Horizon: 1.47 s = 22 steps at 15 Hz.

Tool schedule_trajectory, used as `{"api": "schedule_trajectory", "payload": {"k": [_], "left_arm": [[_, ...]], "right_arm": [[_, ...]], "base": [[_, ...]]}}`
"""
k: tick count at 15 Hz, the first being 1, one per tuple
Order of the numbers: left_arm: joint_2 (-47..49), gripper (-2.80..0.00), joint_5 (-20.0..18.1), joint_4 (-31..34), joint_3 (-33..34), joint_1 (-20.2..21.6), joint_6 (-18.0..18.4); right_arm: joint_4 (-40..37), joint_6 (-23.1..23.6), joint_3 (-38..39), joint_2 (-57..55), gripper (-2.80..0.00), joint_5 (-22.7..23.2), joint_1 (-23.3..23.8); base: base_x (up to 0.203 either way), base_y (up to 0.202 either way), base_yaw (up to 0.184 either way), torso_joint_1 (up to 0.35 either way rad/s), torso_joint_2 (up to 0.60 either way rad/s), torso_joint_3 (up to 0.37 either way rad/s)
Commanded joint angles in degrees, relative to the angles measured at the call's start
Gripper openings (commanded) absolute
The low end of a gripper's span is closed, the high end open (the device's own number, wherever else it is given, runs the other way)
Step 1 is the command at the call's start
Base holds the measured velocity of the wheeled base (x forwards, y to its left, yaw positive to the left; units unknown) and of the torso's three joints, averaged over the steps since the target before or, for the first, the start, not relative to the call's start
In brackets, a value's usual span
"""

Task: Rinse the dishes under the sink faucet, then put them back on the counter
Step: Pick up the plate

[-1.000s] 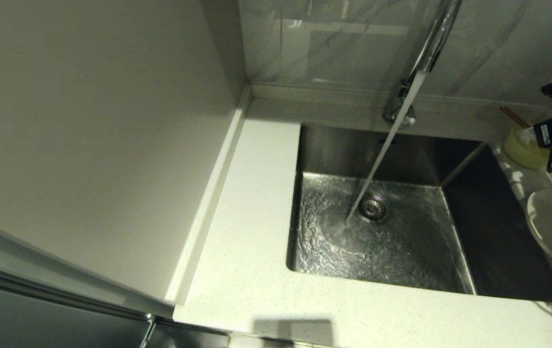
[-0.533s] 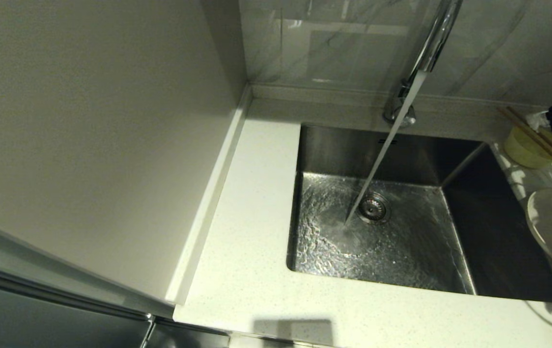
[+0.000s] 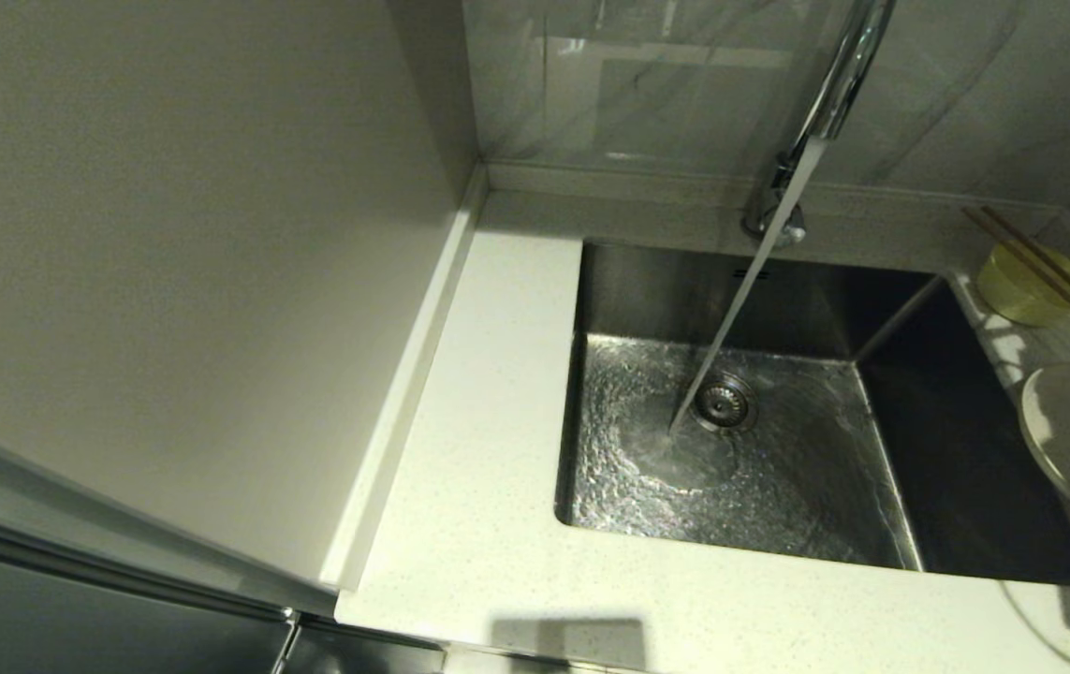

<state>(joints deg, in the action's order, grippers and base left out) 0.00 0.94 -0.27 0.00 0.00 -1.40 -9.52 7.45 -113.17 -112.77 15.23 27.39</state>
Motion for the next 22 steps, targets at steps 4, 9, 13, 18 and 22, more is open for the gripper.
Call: {"api": "schedule_trajectory", "payload": {"k": [4,9,13,18,22], "left_arm": [[-0.09,-2.8,0.03,0.0,0.0,0.0,0.0],[-0.09,-2.8,0.03,0.0,0.0,0.0,0.0],[-0.09,-2.8,0.03,0.0,0.0,0.0,0.0],[-0.09,-2.8,0.03,0.0,0.0,0.0,0.0],[-0.09,-2.8,0.03,0.0,0.0,0.0,0.0]], "right_arm": [[-15.52,-5.82,12.34,16.39,-2.8,4.97,-0.06],[-20.57,4.28,38.04,27.16,-2.8,5.38,3.31],[-20.21,8.98,44.57,24.95,-2.8,5.28,5.3],[-8.59,1.66,48.6,21.09,-2.8,3.95,-0.25],[-7.29,0.89,45.68,20.75,0.0,-4.85,-5.67]], "base": [[0.0,0.0,0.0,0.0,0.0,0.0],[0.0,0.0,0.0,0.0,0.0,0.0],[0.0,0.0,0.0,0.0,0.0,0.0],[0.0,0.0,0.0,0.0,0.0,0.0],[0.0,0.0,0.0,0.0,0.0,0.0]]}}
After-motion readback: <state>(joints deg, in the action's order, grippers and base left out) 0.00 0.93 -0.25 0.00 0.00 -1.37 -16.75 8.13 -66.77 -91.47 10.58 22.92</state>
